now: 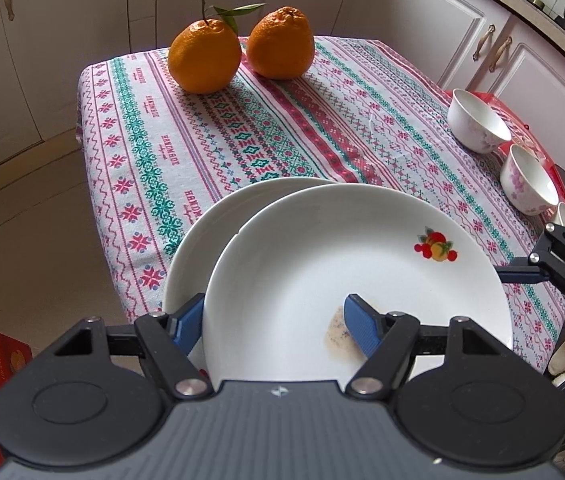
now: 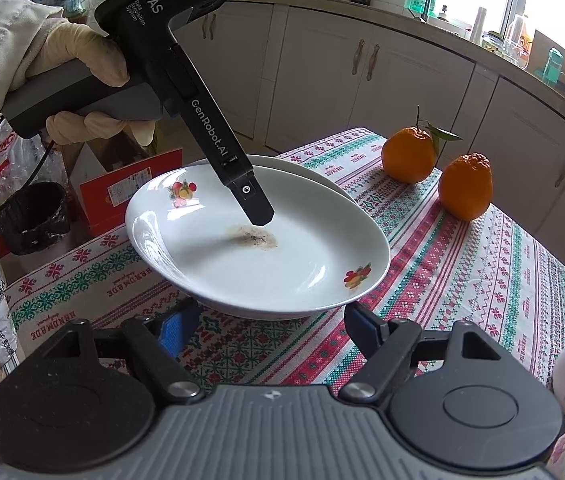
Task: Organize plates and bowls
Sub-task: 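Lower the stained white plate onto the plate stack with the left gripper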
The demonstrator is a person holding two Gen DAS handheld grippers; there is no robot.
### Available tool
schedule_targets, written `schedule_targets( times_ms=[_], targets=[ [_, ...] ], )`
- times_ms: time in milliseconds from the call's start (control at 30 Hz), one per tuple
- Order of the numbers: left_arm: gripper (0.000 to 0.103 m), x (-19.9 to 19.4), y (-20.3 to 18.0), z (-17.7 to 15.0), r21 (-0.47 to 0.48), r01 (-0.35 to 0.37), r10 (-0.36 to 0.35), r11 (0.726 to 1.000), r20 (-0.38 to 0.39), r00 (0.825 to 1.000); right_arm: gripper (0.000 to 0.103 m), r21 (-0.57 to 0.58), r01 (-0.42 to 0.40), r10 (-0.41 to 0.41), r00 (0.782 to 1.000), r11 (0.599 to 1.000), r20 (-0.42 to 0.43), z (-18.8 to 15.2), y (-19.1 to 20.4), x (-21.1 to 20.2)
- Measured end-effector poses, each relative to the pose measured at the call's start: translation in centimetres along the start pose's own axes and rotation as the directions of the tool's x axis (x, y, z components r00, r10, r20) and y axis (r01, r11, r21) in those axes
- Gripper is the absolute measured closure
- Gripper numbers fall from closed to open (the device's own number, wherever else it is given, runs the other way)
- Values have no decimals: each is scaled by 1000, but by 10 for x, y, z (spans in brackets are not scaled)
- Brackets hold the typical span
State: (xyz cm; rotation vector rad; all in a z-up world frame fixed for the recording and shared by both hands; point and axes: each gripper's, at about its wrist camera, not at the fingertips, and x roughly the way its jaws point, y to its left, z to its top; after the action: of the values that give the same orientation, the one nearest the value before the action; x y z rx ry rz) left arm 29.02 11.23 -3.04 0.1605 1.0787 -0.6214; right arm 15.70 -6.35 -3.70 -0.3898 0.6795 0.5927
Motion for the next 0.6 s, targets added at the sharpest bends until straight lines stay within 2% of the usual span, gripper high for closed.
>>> schedule_targets(
  times_ms=[600],
  targets=[
    [29,-12,-3,2,15,-39,39,999,27,999,18,6,6,-6,1000,1000,11,-2,-2,-4]
  ],
)
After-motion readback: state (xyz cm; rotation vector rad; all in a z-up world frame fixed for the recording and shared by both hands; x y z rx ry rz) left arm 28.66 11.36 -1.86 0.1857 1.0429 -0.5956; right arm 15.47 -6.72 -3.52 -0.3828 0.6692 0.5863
